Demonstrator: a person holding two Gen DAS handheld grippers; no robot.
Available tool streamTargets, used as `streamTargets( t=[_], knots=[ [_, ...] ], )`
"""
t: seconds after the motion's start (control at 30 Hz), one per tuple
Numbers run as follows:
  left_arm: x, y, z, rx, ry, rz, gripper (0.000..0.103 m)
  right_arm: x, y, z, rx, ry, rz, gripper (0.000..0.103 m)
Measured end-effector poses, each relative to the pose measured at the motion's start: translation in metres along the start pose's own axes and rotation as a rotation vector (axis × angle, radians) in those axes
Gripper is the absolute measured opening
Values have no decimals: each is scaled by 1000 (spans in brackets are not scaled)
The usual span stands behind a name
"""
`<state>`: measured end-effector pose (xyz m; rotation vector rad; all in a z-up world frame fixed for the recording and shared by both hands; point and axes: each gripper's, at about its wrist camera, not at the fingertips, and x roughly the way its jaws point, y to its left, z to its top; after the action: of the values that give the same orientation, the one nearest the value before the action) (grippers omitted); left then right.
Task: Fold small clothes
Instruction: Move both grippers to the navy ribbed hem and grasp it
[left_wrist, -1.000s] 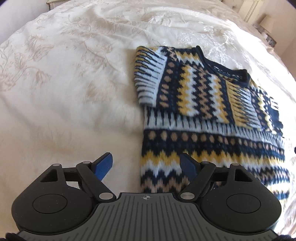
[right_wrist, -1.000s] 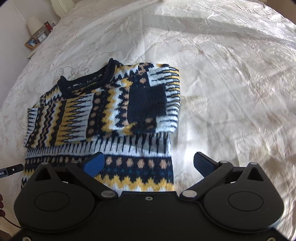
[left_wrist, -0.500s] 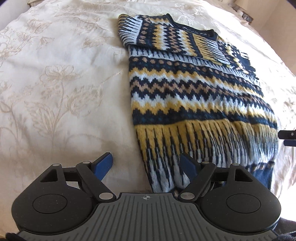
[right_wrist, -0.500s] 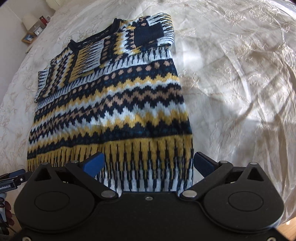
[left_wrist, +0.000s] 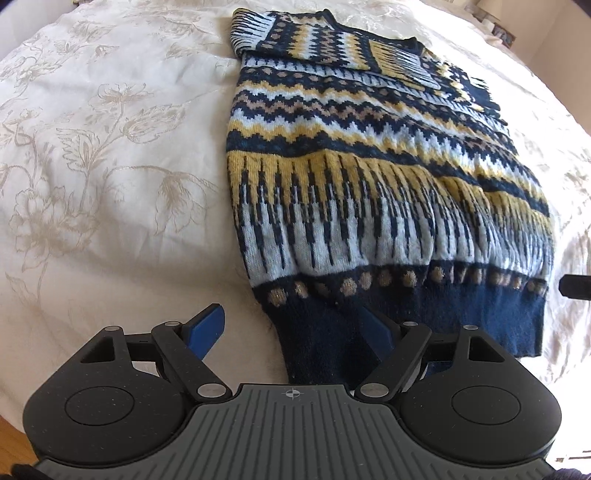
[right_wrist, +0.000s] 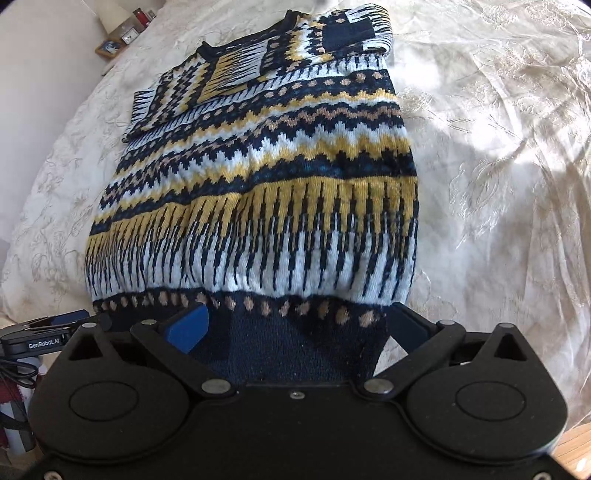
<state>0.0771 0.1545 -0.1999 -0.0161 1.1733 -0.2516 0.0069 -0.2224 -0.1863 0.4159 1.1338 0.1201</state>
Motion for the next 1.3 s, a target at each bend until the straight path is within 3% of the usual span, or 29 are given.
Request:
streamTargets(
  t=[0.43,0.8,1.1,1.3],
  knots=[
    [6,-13,-14,-33,-7,11,79,-4,-25,-22,-12,26,28,102],
    [26,-6,-15,-68,32,-1,80,26,-28,-18,3,84,69,102],
    [38,-5,-11,-84,56,-25,97,47,-37,-13,72,120,92,102],
    [42,-13,-11,-71,58,3,102,51,-40,-15,83,119,116,103]
  ],
)
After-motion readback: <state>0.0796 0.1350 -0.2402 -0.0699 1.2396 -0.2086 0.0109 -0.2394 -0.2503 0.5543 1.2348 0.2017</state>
